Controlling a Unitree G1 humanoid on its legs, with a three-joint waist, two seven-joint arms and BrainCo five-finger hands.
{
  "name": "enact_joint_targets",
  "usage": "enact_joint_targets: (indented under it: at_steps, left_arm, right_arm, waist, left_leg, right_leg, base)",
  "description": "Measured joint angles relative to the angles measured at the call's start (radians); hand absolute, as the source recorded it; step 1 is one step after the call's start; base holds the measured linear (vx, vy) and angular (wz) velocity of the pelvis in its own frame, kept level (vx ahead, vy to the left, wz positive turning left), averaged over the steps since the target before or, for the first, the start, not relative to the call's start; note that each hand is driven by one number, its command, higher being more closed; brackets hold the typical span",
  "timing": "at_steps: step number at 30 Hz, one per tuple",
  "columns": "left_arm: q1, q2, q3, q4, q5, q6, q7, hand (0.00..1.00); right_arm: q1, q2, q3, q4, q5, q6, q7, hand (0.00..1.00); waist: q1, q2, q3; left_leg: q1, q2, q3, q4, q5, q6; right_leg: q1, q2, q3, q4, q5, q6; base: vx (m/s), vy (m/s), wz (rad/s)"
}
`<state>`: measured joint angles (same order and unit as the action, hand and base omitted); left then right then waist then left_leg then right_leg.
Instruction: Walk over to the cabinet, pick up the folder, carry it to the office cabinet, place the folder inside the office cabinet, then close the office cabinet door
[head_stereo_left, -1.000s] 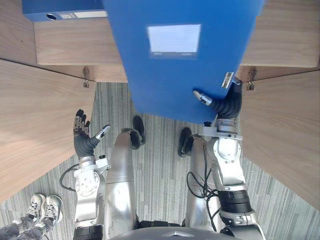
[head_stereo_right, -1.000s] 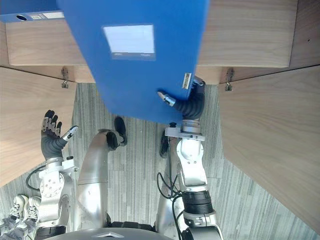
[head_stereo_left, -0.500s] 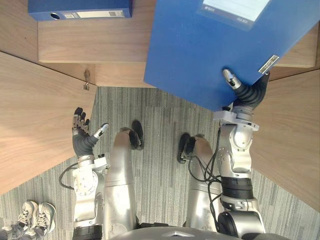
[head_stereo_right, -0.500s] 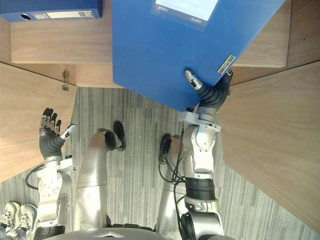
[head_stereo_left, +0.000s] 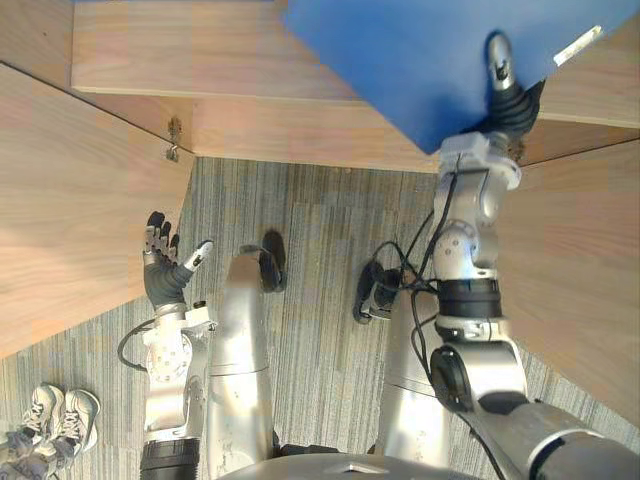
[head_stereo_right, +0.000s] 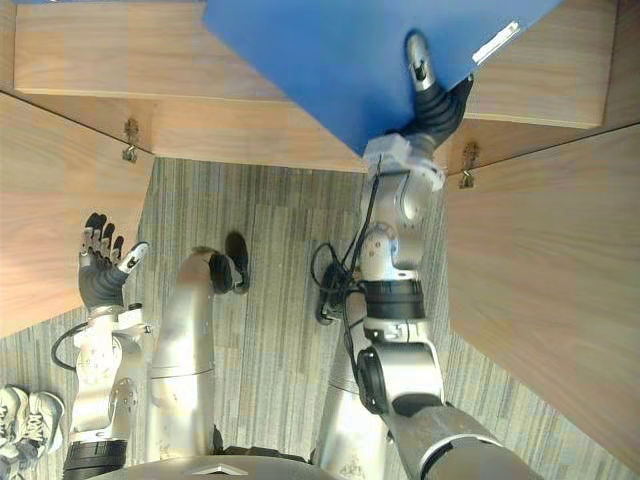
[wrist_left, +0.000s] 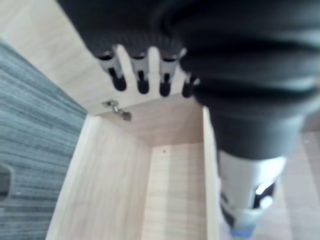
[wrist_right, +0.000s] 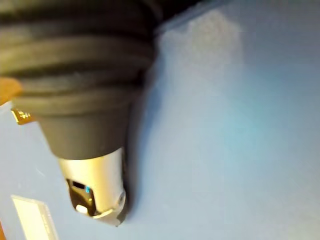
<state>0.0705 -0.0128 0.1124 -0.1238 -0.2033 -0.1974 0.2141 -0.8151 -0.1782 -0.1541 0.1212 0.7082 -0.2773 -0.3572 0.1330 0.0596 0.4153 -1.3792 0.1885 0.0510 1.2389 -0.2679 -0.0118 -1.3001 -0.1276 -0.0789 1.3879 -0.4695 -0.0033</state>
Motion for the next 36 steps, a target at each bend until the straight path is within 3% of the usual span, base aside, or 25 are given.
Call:
enact_joint_targets:
  at_steps: [8,26,27,36]
  left_arm:
    - [-0.020,0.010,-0.016,0.049,-0.032,0.000,0.005,0.00]
    - [-0.057,0.031,-0.036,0.108,-0.090,0.000,0.041,0.00]
    - [-0.057,0.031,-0.036,0.113,-0.092,0.000,0.041,0.00]
    - [-0.065,0.031,-0.040,0.146,-0.109,0.001,0.042,0.00]
  right_arm:
    - [-0.158,-0.049,-0.021,0.133,0.163,-0.009,-0.065,1.00]
    - [-0.358,-0.156,-0.101,0.303,0.311,-0.056,-0.074,1.00]
    - [-0.370,-0.157,-0.102,0.319,0.311,-0.057,-0.078,0.00]
    - [-0.426,-0.199,-0.068,0.372,0.347,-0.054,-0.089,0.00]
  waist:
    - [0.006,0.000,0.000]
    - [0.021,0.000,0.000]
    - [0.020,0.000,0.000]
    - [0.020,0.000,-0.001]
  left_leg:
    - [-0.032,-0.004,-0.018,-0.007,0.021,0.005]
    - [-0.077,-0.007,-0.049,-0.046,0.069,-0.016]
    - [-0.078,-0.007,-0.050,-0.046,0.071,-0.019]
    - [-0.088,-0.005,-0.045,-0.075,0.089,-0.026]
  right_leg:
    - [-0.021,-0.006,-0.023,-0.001,0.001,-0.012]
    - [-0.060,-0.013,-0.069,0.001,0.003,-0.041]
    - [-0.061,-0.013,-0.072,0.002,0.001,-0.039]
    - [-0.072,-0.026,-0.090,-0.002,-0.003,-0.050]
  base:
    - [-0.01,-0.006,0.04]
    - [-0.01,-0.007,0.04]
    - [0.00,0.000,0.00]
    - [-0.01,-0.001,0.08]
